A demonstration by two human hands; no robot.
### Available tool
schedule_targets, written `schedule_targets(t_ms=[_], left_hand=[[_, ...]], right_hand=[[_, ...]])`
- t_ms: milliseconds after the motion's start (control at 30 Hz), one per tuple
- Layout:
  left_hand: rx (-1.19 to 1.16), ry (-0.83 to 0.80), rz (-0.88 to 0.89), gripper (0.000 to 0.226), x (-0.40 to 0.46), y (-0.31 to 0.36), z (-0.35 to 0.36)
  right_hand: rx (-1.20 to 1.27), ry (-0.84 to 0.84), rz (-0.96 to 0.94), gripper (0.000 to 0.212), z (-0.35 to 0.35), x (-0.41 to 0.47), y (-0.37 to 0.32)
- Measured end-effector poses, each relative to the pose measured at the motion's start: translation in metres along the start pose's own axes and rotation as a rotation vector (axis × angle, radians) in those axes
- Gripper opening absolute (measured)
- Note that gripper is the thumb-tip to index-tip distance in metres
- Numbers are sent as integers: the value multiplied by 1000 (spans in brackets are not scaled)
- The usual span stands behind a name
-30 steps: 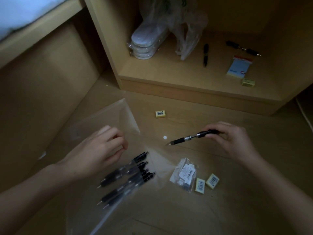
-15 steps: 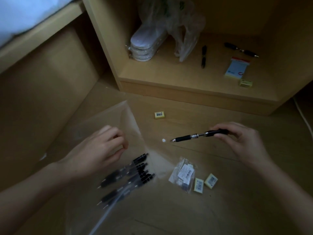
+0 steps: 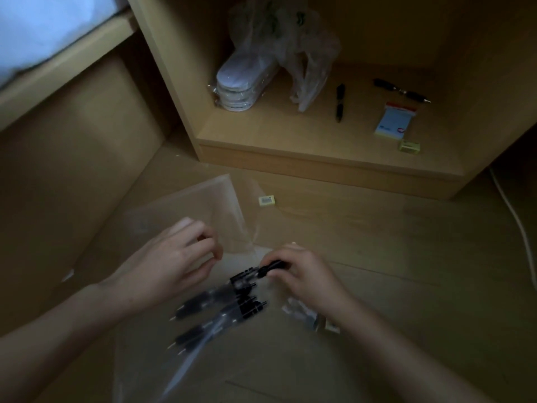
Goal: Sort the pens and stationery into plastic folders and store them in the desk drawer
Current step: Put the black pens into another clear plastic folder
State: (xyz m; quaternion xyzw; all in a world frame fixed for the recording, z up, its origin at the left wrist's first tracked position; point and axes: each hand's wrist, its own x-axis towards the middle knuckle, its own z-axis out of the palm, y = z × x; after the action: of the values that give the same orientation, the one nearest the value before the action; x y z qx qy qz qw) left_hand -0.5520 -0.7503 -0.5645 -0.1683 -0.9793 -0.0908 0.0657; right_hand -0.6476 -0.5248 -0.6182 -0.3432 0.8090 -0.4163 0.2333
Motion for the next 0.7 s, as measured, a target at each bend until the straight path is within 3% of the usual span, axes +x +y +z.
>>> schedule_targets(t_ms=[200, 433, 700], left_hand=[[27, -5, -34, 21, -2, 0, -3], [12, 11, -19, 22, -4, 1, -1], [2, 27, -3, 19, -4, 3, 0]], right_hand=[[27, -187, -86, 22, 37, -3, -5], [163, -208, 11, 18, 32, -10, 1], [-72, -320, -1, 26, 30, -12, 8]])
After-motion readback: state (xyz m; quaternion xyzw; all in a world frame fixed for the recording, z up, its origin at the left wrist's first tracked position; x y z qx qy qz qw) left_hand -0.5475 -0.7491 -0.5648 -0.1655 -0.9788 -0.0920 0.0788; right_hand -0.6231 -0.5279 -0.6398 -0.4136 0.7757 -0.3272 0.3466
